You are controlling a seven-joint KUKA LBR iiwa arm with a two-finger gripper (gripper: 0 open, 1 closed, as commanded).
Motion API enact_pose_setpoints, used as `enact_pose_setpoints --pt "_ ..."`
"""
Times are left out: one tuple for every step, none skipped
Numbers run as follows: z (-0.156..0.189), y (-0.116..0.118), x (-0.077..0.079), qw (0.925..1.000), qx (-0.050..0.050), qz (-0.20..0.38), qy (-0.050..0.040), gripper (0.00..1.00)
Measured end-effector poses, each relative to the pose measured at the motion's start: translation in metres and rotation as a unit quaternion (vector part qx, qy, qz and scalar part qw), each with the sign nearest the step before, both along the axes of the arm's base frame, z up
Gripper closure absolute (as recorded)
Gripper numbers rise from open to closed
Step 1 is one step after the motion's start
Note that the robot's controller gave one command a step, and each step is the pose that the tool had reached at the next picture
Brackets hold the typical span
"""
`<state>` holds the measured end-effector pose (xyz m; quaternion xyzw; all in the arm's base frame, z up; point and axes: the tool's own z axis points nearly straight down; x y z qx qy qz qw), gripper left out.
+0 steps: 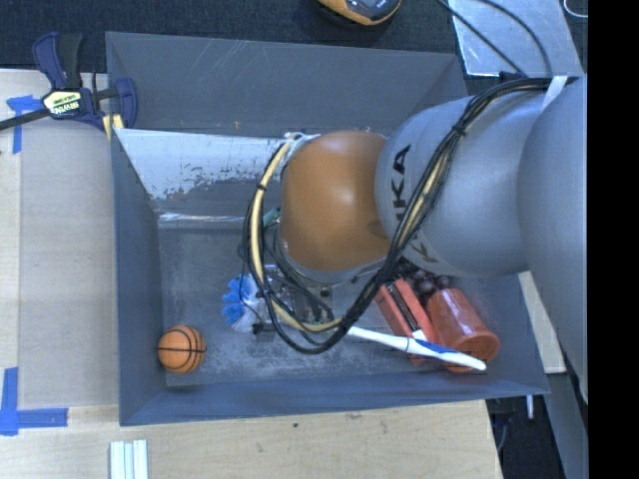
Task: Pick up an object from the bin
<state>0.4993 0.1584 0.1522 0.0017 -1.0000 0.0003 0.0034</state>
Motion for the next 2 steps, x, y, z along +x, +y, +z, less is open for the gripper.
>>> enact_pose_setpoints --pt "0.005 -0.001 0.002 1.0000 0.001 -0.002 -0.0042 0.00" --pt "-0.052 -0.024 0.005 0.9999 -0.001 -0.010 0.0025 0.00"
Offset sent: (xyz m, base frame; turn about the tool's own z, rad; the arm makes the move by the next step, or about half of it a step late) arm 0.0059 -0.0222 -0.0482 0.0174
